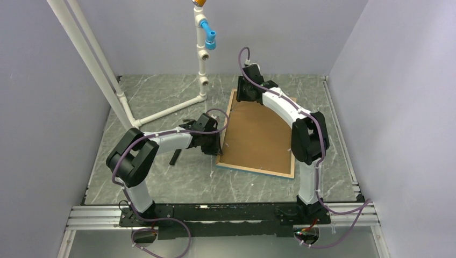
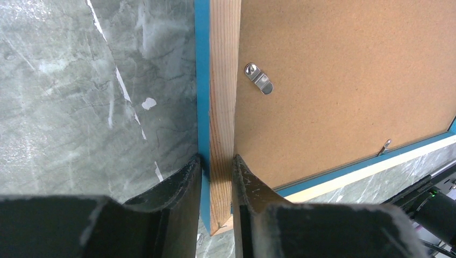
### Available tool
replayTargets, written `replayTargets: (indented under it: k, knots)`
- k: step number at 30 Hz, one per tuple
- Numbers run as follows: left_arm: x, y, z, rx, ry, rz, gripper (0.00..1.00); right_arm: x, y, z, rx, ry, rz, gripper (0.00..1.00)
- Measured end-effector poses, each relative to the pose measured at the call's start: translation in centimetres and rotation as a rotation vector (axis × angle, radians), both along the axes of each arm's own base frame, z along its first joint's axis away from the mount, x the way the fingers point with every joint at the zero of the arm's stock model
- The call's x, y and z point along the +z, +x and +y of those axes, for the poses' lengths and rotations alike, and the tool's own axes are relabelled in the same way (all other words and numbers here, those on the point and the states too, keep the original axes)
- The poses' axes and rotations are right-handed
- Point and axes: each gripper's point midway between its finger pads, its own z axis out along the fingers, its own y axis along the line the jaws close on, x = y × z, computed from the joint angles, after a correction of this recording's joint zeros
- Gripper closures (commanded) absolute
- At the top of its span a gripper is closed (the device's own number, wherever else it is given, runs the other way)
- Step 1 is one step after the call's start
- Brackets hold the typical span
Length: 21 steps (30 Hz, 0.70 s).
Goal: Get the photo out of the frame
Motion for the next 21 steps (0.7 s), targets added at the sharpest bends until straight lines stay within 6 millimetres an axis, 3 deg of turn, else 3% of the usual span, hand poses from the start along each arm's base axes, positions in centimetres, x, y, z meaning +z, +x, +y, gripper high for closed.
replayTargets:
  k: [14,21]
  knots:
    - [0.0,0.0,0.0,0.003,-0.001,0.002,0.73,0.2,-1.2,0.3,0.002,-0.131,0.018,1.0]
    - [0.0,0.0,0.0,0.004,0.001,0.0,0.68,0.7,-2.0,0.5,-0.005,-0.166,0.015,1.0]
